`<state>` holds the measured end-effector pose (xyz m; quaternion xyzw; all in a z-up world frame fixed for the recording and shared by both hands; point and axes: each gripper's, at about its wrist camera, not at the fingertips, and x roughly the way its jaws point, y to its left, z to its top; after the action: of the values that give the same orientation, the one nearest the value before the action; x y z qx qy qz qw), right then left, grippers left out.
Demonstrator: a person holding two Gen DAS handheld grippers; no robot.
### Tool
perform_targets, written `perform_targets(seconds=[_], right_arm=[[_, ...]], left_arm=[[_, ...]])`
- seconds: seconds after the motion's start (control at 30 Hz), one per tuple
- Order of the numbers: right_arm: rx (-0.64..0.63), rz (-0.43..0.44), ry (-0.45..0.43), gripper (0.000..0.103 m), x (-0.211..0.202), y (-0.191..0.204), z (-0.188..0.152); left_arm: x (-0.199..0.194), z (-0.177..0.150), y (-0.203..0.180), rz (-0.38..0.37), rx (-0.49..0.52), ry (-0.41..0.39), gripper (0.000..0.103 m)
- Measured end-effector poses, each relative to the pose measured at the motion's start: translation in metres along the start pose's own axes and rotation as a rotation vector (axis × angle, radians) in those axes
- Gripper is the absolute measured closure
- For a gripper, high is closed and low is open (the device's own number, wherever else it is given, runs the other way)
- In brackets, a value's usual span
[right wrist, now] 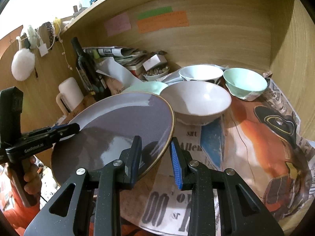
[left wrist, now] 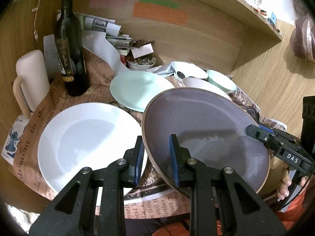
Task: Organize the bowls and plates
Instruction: 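Carry the dark brown plate out of the nook toward the open table, then lower the dark brown plate flat onto the table and open both tools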
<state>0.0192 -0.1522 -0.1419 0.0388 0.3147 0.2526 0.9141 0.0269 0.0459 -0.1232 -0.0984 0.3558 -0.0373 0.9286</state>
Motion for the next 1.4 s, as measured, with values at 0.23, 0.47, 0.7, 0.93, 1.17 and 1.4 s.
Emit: perform_targets(seconds=[0.23, 0.47, 0.7, 0.93, 1.17, 1.4], right_arm=[[0.011, 0.0, 0.028, 0.076, 0.002, -0.01, -0.009], [0.023, -0.005, 0.069, 0.076, 0.009, -0.02, -0.019], [0.052, -0.017, 0.109, 0.076, 0.018, -0.035, -0.025], [0.077, -0.032, 0.144, 0.076, 0.028, -0.047, -0.03], [0.082, -0.031, 0.163, 0.076, 0.036, -0.051, -0.033], [0.073, -0.021, 0.169, 0.074, 0.038, -0.052, -0.033]], left_arm=[[0.013, -0.012, -0.007, 0.004, -0.016, 0.035, 0.078], [0.027, -0.019, -0.014, 0.015, -0.006, 0.068, 0.078], [0.045, -0.022, -0.019, 0.003, 0.003, 0.116, 0.078], [0.062, -0.024, -0.026, 0.001, 0.029, 0.158, 0.078], [0.07, -0.024, -0.026, 0.009, 0.038, 0.175, 0.079], [0.069, -0.026, -0.029, 0.02, 0.059, 0.169, 0.078]])
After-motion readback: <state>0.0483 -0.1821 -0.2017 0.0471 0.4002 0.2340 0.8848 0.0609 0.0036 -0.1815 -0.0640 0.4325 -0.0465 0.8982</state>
